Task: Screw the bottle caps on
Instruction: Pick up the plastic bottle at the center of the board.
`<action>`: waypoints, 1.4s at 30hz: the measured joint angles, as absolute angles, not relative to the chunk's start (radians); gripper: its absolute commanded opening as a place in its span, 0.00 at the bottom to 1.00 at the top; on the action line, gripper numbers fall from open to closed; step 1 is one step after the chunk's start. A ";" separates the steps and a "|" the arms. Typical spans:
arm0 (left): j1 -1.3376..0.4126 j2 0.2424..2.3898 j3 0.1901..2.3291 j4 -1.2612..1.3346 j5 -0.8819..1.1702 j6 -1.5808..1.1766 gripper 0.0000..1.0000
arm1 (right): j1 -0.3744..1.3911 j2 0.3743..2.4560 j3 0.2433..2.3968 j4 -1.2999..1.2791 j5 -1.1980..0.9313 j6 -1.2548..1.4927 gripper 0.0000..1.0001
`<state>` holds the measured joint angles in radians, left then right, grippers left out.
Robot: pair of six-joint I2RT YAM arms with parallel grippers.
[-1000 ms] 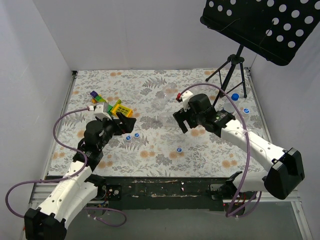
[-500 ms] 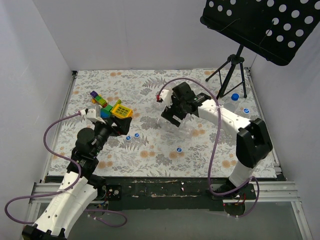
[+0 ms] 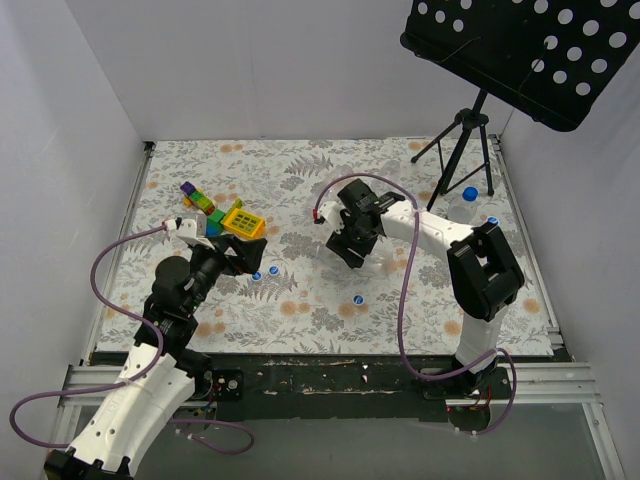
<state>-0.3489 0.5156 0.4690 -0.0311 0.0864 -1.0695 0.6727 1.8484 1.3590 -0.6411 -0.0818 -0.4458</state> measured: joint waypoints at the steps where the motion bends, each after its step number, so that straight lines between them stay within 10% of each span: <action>1: -0.349 0.515 0.469 -0.030 0.089 -1.069 0.98 | 0.672 1.848 1.359 -0.641 -0.084 -0.440 0.63; 14: -0.349 0.515 0.457 0.021 0.222 -1.063 0.98 | 0.636 1.699 1.252 -0.583 -0.111 -0.377 0.35; 42: -0.590 0.777 0.283 0.815 0.453 -1.297 0.98 | 0.712 0.984 0.637 0.354 -0.559 0.353 0.36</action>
<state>-0.5900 0.7773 0.2832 0.8150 0.4534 -1.2972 0.7124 0.9844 0.6373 0.3538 -0.5591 0.3527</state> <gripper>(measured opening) 0.981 0.587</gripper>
